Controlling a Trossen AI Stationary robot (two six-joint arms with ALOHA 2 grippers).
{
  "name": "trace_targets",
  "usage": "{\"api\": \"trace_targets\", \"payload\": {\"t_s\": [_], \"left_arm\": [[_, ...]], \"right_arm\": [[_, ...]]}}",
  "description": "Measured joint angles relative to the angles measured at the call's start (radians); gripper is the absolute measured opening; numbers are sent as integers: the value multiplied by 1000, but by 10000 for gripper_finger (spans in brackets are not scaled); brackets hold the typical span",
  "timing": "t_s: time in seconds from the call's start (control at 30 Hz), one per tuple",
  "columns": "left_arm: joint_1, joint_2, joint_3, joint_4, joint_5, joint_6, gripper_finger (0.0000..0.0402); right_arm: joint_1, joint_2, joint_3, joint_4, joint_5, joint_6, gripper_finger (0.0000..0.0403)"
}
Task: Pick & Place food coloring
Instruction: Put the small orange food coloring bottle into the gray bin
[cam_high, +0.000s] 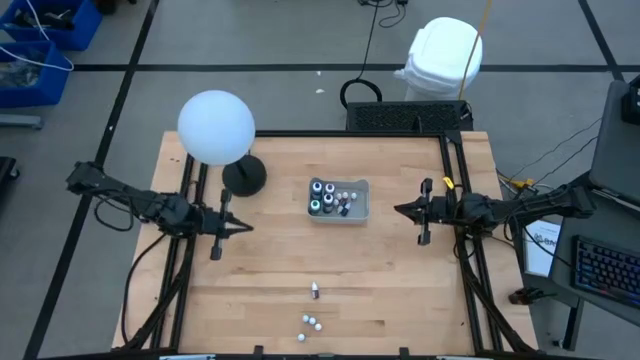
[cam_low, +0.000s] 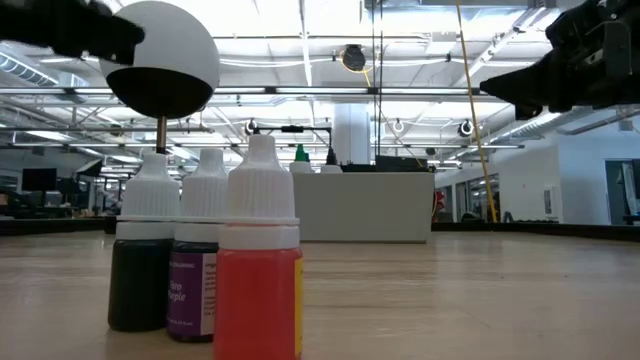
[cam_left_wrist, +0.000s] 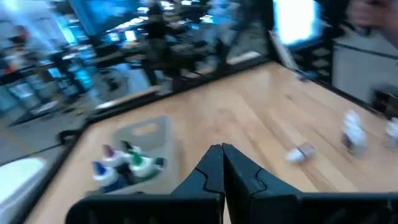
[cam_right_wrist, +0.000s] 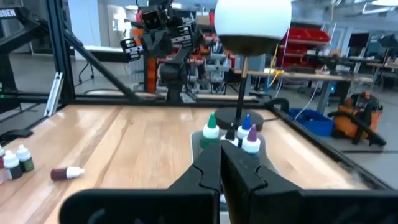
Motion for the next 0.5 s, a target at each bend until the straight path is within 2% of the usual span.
{"api": "trace_targets", "payload": {"t_s": [0.23, 0.4, 0.5], "left_arm": [[129, -64, -77, 2, 240, 27, 1], [284, -67, -99, -1, 435, 35, 1], [352, -67, -133, 39, 546, 18, 2]], "right_arm": [[0, 19, 0, -6, -1, 1, 0], [0, 31, 0, -14, -100, -18, 0], [0, 38, 0, 0, -104, -26, 0]]}}
